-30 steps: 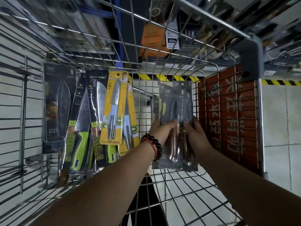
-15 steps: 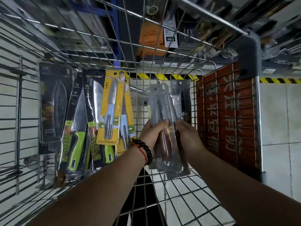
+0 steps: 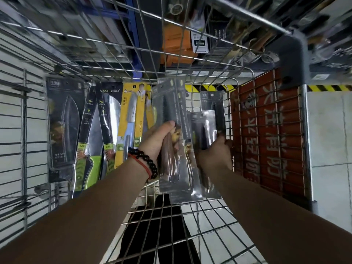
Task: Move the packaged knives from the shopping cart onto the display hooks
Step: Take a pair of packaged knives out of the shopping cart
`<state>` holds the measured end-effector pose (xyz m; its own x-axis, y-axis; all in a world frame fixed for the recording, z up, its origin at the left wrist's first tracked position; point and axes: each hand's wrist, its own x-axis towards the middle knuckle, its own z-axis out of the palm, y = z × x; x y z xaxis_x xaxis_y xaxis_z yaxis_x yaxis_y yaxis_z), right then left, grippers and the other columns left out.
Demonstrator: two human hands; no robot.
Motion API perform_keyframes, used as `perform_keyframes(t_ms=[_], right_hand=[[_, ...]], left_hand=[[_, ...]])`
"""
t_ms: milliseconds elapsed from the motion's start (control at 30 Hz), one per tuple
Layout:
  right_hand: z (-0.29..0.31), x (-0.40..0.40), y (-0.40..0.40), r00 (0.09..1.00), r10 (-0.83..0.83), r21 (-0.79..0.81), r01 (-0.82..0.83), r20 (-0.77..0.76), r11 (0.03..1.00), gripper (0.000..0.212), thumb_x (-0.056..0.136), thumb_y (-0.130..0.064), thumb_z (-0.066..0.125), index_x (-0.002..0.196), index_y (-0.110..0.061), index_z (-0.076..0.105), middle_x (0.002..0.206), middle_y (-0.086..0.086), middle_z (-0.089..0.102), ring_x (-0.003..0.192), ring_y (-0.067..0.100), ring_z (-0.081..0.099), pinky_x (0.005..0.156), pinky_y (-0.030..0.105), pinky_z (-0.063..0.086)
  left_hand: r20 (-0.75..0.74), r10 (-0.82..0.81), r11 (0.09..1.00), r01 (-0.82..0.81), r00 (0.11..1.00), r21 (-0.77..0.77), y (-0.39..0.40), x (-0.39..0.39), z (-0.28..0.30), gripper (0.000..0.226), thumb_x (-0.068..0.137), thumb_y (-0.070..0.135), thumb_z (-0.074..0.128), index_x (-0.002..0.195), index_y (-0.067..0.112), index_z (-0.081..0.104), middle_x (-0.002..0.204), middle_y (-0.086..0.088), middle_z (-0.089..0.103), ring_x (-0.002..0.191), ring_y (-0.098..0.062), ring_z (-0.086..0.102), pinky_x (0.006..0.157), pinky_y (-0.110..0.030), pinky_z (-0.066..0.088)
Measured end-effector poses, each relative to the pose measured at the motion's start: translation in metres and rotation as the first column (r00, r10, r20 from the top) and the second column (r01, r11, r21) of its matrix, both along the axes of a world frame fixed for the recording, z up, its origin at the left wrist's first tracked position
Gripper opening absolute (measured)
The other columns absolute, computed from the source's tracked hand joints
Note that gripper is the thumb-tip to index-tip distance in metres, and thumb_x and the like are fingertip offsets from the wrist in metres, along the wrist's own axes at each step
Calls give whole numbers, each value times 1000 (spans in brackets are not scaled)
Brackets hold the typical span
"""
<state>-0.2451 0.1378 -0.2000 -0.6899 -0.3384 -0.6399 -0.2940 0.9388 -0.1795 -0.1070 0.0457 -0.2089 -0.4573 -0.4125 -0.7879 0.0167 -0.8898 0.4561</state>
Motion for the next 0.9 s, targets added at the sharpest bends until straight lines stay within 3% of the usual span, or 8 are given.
perform_keyframes(t_ms=[167,233,333,400,500,567,733,900], right_hand=[[-1,-6,10,998,-68,-197,69,9,978,46,89,-10,59,129,-12,37,92,-2,57,74,17,55,54,20,40],[5,-8,12,984,-167,-270,178,63,946,44,88,-7,59,127,-14,40,94,-5,59,75,14,58,59,21,47],[12,-6,12,949,-296,-375,314,106,872,46,84,-10,66,122,-21,43,87,-14,56,82,13,64,71,33,58],[12,-5,10,975,-211,-409,223,74,885,42,78,-14,70,113,-23,49,86,-13,60,77,8,64,67,25,56],[4,-2,4,977,12,-366,68,212,928,20,80,-13,69,96,-21,61,84,-5,65,71,10,64,51,7,45],[-3,0,0,956,93,-334,6,279,942,11,87,-12,64,95,-19,63,79,-4,66,66,13,63,48,9,44],[-15,-3,-4,953,-63,-364,173,295,915,17,90,-24,64,102,-11,68,90,5,69,81,19,64,79,32,52],[-6,-14,-3,873,-248,-359,411,421,838,19,96,-17,54,86,-2,60,61,3,51,55,15,46,52,22,42]], left_hand=[[174,-58,995,70,983,-66,0,7,-7,42,69,48,79,98,20,70,89,-7,72,76,-24,68,74,-39,55],[242,-83,991,105,967,-82,3,4,-6,47,66,53,78,102,23,70,99,-3,74,93,-24,69,86,-42,52],[275,-62,992,89,959,-88,6,1,-6,51,69,49,77,110,19,67,101,-2,74,93,-22,68,84,-36,51],[276,-31,998,42,961,-35,5,0,-8,79,59,55,81,125,16,60,108,-7,72,93,-27,69,88,-45,54],[297,30,997,-49,954,54,0,2,-20,104,46,69,84,131,18,54,121,-12,66,106,-36,65,91,-56,50],[301,26,995,-54,953,85,-1,4,-31,115,35,72,86,132,21,53,132,-15,60,120,-42,56,96,-66,42],[283,0,997,-20,959,68,3,2,-29,109,32,68,87,123,16,61,114,-16,69,105,-40,65,96,-64,45],[265,36,992,-67,963,111,14,-4,-33,109,35,65,89,126,14,58,113,-16,68,105,-42,65,95,-61,47]])
